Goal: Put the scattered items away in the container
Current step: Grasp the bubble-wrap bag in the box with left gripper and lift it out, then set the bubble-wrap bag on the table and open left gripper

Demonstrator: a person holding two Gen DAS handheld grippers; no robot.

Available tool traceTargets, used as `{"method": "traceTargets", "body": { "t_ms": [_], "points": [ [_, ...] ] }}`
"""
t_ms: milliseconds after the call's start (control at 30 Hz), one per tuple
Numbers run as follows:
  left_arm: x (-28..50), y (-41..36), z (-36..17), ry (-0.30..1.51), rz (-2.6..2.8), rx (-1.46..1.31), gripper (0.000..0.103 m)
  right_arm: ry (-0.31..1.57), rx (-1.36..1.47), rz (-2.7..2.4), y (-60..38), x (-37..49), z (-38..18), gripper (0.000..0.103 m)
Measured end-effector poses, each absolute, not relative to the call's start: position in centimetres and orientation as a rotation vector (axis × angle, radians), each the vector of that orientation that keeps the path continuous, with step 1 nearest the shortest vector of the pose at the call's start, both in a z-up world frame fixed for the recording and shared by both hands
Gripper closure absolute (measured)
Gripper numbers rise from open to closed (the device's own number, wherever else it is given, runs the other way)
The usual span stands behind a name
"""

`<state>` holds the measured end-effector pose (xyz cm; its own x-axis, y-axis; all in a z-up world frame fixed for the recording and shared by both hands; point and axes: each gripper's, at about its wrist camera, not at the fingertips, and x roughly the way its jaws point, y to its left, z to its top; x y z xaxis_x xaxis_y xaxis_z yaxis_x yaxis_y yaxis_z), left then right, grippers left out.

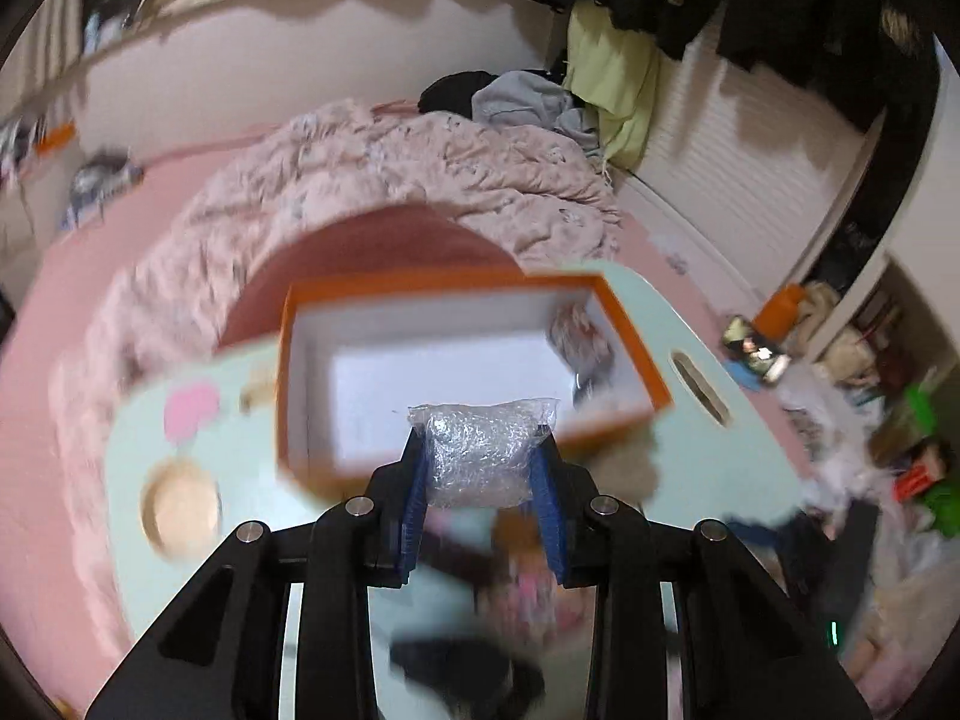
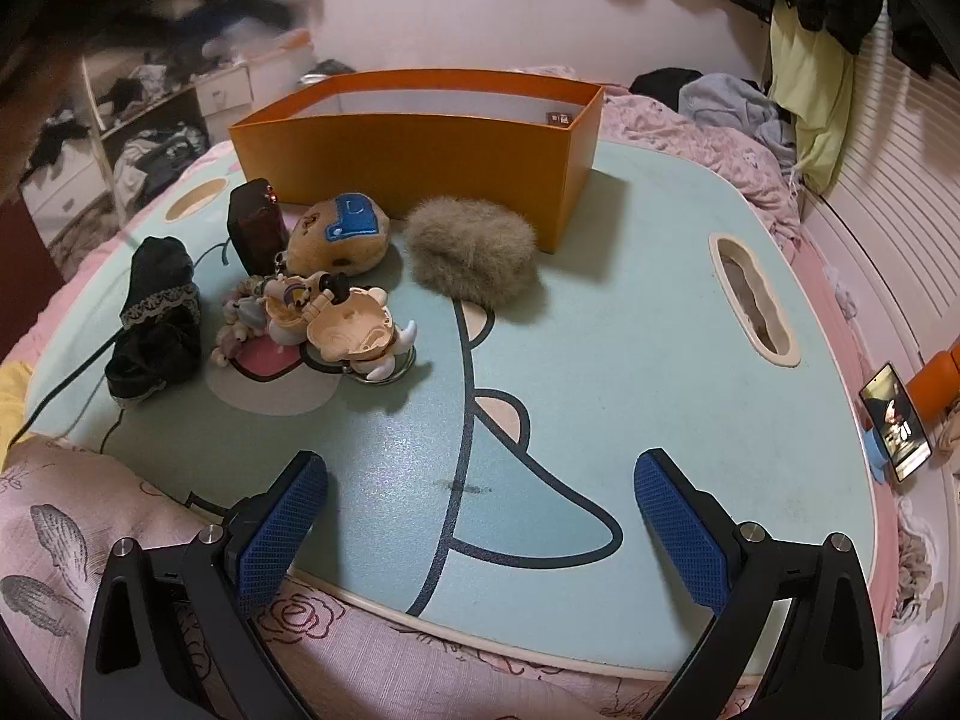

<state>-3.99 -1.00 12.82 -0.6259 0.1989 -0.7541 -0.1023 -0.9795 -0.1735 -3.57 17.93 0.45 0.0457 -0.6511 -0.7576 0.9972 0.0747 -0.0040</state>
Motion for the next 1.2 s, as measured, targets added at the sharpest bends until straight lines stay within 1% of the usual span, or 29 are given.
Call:
{"method": "traceTargets", "body": {
  "t_ms": [33, 133, 267, 400, 467, 533, 600, 667, 733, 833, 933, 1067, 1200],
  "points": [
    [-3.0, -1.9, 12.0, -0.189, 2.705, -1.286, 0.070, 0.692, 0.637, -1.397, 17.9, -3.6, 0.4, 0.000],
    [-1.4, -3.9, 8.5, -0.152, 2.788, -1.404, 0.070, 0.697, 0.631, -1.388, 17.9, -3.6, 0.4, 0.000],
    [-1.2, -5.0, 5.1, -0.351, 2.715, -1.421, 0.070, 0.698, 0.631, -1.388, 17.9, -3.6, 0.4, 0.000],
    [-1.8, -4.3, 3.6, -0.445, 2.688, -1.377, 0.069, 0.698, 0.631, -1.388, 18.0, -3.6, 0.4, 0.000],
    [-1.7, -4.2, 3.1, -0.507, 2.665, -1.356, 0.065, 0.698, 0.631, -1.388, 18.0, -3.6, 0.4, 0.000],
    [-1.3, -4.4, 2.8, -0.559, 2.684, -1.341, 0.048, 0.698, 0.630, -1.388, 18.0, -3.6, 0.4, 0.000],
    [-0.5, -4.9, 2.8, -0.604, 2.739, -1.306, 0.043, 0.698, 0.630, -1.388, 18.0, -3.6, 0.4, 0.000],
    [0.7, -5.9, 2.8, -0.701, 2.775, -1.210, 0.040, 0.699, 0.630, -1.389, 18.0, -3.6, 0.4, 0.000],
    [1.7, -6.7, 2.5, -0.791, 2.776, -1.132, 0.035, 0.698, 0.630, -1.388, 18.0, -3.6, 0.4, 0.000],
    [2.6, -7.8, 1.4, -0.908, 2.749, -1.086, 0.035, 0.699, 0.630, -1.388, 18.0, -3.6, 0.4, 0.000],
    [2.7, -7.8, 1.2, -0.939, 2.736, -1.050, 0.034, 0.700, 0.628, -1.389, 18.1, -3.6, 0.4, 0.000],
    [2.4, -7.3, 1.2, -0.904, 2.751, -1.064, 0.033, 0.700, 0.629, -1.388, 18.1, -3.6, 0.4, 0.000],
    [2.4, -7.3, 1.1, -0.899, 2.741, -1.053, 0.029, 0.700, 0.629, -1.388, 18.1, -3.6, 0.4, 0.000]
  ]
}}
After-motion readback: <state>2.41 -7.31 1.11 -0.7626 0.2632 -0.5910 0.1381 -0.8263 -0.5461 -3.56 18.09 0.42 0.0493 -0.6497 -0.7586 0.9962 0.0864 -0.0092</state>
